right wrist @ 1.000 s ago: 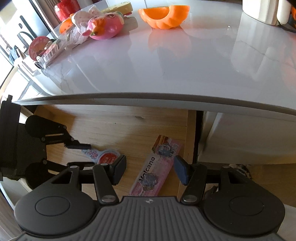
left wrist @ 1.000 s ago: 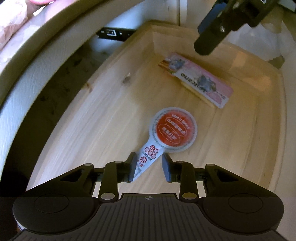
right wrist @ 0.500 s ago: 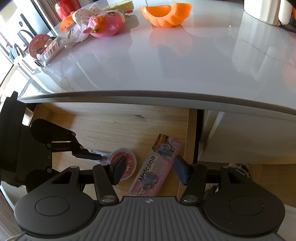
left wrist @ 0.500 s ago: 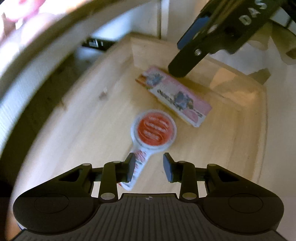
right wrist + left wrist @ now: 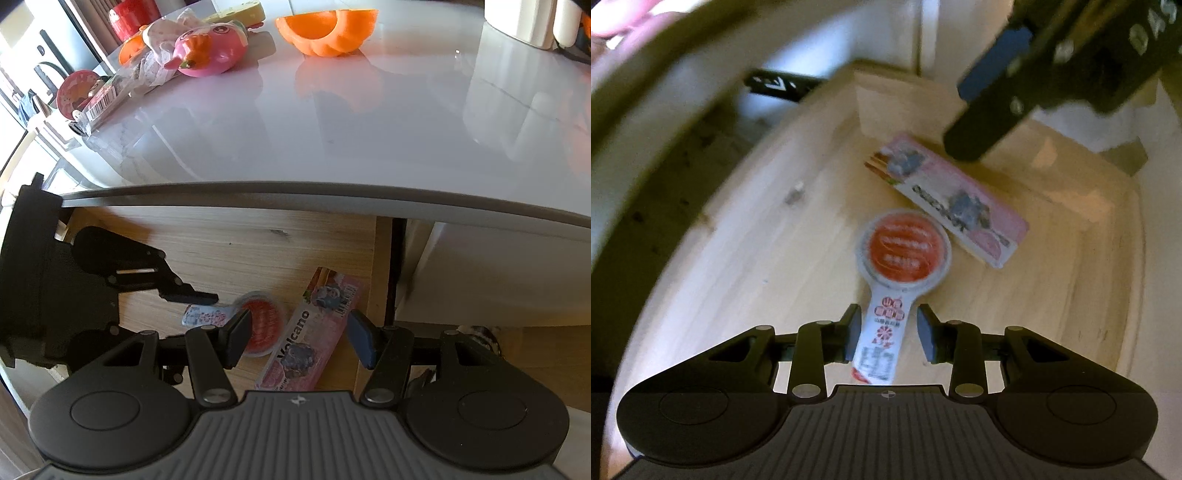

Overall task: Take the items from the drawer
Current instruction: 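Lower the left tool into the drawer and grasp the red-white lollipop candy, then lift the lollipop candy with the left tool while the right tool reaches for the Volcano pack, then lift the pink Volcano pack with the right tool while the left tool carries the lollipop up, then set the lollipop and Volcano pack on the countertop with both tools, then push the drawer closed with both tools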

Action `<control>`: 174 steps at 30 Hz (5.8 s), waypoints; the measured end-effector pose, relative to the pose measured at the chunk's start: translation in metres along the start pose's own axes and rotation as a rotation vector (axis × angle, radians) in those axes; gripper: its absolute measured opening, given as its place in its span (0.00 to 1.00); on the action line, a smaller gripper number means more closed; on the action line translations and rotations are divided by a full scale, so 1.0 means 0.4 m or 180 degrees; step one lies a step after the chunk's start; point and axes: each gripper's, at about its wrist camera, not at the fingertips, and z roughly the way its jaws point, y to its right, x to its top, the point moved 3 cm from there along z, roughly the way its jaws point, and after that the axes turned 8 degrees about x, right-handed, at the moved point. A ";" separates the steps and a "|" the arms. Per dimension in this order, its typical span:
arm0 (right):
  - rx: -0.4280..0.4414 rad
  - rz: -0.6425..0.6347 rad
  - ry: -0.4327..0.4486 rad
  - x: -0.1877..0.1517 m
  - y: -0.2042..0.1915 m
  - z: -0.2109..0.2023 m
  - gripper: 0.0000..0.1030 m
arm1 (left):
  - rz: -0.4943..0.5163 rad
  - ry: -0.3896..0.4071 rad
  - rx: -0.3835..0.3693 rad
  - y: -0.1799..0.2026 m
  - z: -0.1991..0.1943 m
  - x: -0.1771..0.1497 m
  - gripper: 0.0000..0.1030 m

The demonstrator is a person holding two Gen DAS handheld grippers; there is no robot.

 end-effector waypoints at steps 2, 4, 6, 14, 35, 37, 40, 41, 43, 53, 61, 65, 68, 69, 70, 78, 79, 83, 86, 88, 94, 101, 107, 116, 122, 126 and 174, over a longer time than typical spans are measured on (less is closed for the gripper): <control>-0.0001 -0.0008 -0.0003 0.001 -0.001 0.002 0.56 | -0.0019 0.0060 -0.0013 0.008 0.003 0.000 0.37; -0.0004 -0.0018 -0.0008 0.000 -0.002 0.002 0.56 | -0.0088 0.0067 -0.0026 0.008 0.007 0.008 0.37; -0.0009 -0.0022 -0.0015 0.000 0.001 0.003 0.56 | -0.0092 0.0078 -0.0029 0.012 0.011 0.018 0.37; -0.0029 -0.0014 0.0016 0.001 -0.001 -0.002 0.56 | -0.0423 0.0107 0.0009 0.006 0.033 0.055 0.29; -0.0261 -0.0153 -0.0073 0.005 -0.057 -0.068 0.48 | -0.1909 0.0237 0.0515 -0.090 -0.235 -0.149 0.26; -0.0296 -0.0379 -0.0331 -0.004 -0.089 -0.032 0.38 | -0.2242 0.0295 0.0546 -0.087 -0.235 -0.181 0.26; -0.0400 -0.0792 -0.0723 -0.014 -0.138 0.031 0.37 | -0.2450 0.0480 0.0620 -0.105 -0.253 -0.194 0.26; -0.0474 -0.0977 -0.0831 -0.016 -0.152 0.051 0.37 | -0.2461 0.0497 0.0631 -0.106 -0.240 -0.191 0.26; -0.0717 -0.1429 -0.1035 -0.022 -0.178 0.092 0.37 | -0.2464 0.0492 0.0594 -0.100 -0.211 -0.184 0.26; -0.1026 -0.1402 -0.1643 -0.003 -0.157 0.215 0.47 | -0.2626 0.0537 0.0434 -0.121 -0.235 -0.202 0.26; 0.0192 -0.0827 -0.1554 0.009 -0.200 0.188 0.43 | -0.2692 0.0503 0.0395 -0.129 -0.240 -0.210 0.26; -0.0038 -0.1164 -0.1291 0.018 -0.221 0.126 0.46 | -0.2716 0.0500 0.0380 -0.131 -0.239 -0.211 0.26; -0.0033 -0.0882 -0.1231 0.021 -0.213 0.107 0.47 | -0.2728 0.0495 0.0377 -0.132 -0.239 -0.213 0.26; 0.0068 -0.0757 -0.1233 0.019 -0.215 0.107 0.49 | -0.2727 0.0495 0.0379 -0.132 -0.239 -0.213 0.26; 0.0152 -0.0708 -0.1241 0.016 -0.223 0.111 0.50 | -0.2728 0.0492 0.0383 -0.132 -0.239 -0.214 0.26; -0.0068 -0.1368 -0.1466 -0.021 -0.263 0.178 0.42 | -0.2769 0.0439 0.0384 -0.140 -0.244 -0.220 0.26; -0.0111 -0.1409 -0.1503 -0.021 -0.264 0.185 0.29 | -0.2780 0.0429 0.0382 -0.141 -0.243 -0.221 0.26; -0.0184 -0.1477 -0.1401 -0.017 -0.274 0.146 0.22 | -0.2809 0.0446 0.0447 -0.140 -0.248 -0.222 0.26; -0.0024 -0.1355 -0.1195 -0.015 -0.280 0.057 0.22 | -0.2772 0.0538 0.0534 -0.134 -0.263 -0.222 0.26; 0.0032 -0.1313 -0.1002 -0.014 -0.292 -0.011 0.22 | -0.2692 0.0617 0.0583 -0.123 -0.278 -0.218 0.26; 0.0216 -0.1114 -0.0304 0.014 -0.348 -0.202 0.22 | -0.2625 0.0896 0.0441 -0.067 -0.369 -0.196 0.26; 0.0431 -0.0819 0.0647 0.180 -0.345 -0.418 0.22 | -0.2588 0.1511 0.1013 -0.161 -0.570 -0.066 0.26; 0.0469 -0.0176 0.1110 0.369 -0.283 -0.349 0.22 | -0.2783 0.1747 0.1152 -0.308 -0.551 0.053 0.26; 0.0432 0.0171 0.1089 0.476 -0.186 -0.087 0.24 | -0.3099 0.1131 0.1089 -0.404 -0.319 0.041 0.27; 0.0548 0.0146 0.1356 0.446 -0.183 -0.153 0.35 | -0.3126 0.1402 0.1212 -0.416 -0.371 0.016 0.28; 0.0518 -0.0088 0.1580 0.389 -0.219 -0.272 0.41 | -0.3076 0.1603 0.1327 -0.386 -0.472 -0.016 0.28; -0.0025 -0.0157 0.0960 -0.013 -0.218 -0.120 0.52 | -0.3226 0.1055 0.0887 -0.122 -0.343 -0.135 0.27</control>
